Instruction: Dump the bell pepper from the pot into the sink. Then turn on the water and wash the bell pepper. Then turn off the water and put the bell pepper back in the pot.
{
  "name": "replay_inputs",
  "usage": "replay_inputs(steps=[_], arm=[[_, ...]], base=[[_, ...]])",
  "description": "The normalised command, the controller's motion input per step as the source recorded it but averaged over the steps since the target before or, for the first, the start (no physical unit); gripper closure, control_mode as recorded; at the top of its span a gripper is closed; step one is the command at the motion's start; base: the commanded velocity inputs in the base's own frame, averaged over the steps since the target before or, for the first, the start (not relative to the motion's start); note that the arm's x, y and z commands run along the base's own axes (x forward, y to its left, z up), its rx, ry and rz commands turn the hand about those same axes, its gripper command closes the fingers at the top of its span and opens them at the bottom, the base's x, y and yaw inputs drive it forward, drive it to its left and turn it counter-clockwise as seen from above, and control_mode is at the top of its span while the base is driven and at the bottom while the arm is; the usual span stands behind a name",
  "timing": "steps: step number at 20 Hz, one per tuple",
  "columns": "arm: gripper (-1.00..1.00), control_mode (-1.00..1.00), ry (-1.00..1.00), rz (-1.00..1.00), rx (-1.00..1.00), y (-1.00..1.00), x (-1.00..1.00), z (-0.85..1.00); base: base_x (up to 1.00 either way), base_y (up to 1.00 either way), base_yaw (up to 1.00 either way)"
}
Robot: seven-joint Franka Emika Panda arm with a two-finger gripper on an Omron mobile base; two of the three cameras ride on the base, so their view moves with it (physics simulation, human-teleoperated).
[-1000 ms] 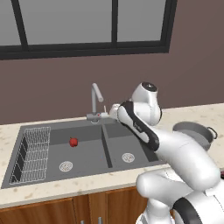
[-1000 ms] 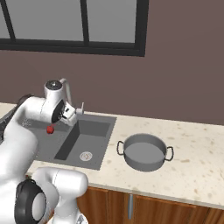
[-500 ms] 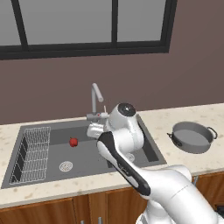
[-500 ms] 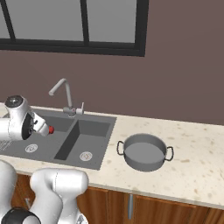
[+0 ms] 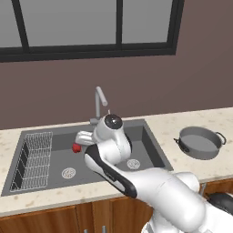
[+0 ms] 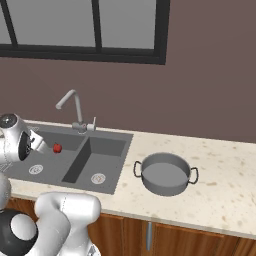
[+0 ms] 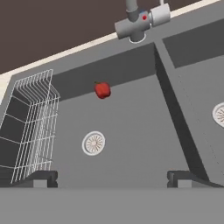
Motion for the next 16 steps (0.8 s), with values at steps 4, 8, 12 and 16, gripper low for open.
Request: replay_inputs(steps=[4, 8, 12, 16], arm=[[-1.00, -1.00, 0.00, 0.00, -0.07, 0.41, 0.57, 0.00], [-1.00, -1.00, 0.00, 0.00, -0.15, 0.19, 0.40, -0.01], [-1.00, -1.00, 0.00, 0.00, -0.14, 0.00, 0.44, -0.08], [-1.00, -1.00, 0.02, 0.01, -0.08, 0.00, 0.46, -0.18]], base=[[0.00, 0.00, 0.00], [0.00, 0.00, 0.00], [0.00, 0.00, 0.00], [0.00, 0.00, 0.00]])
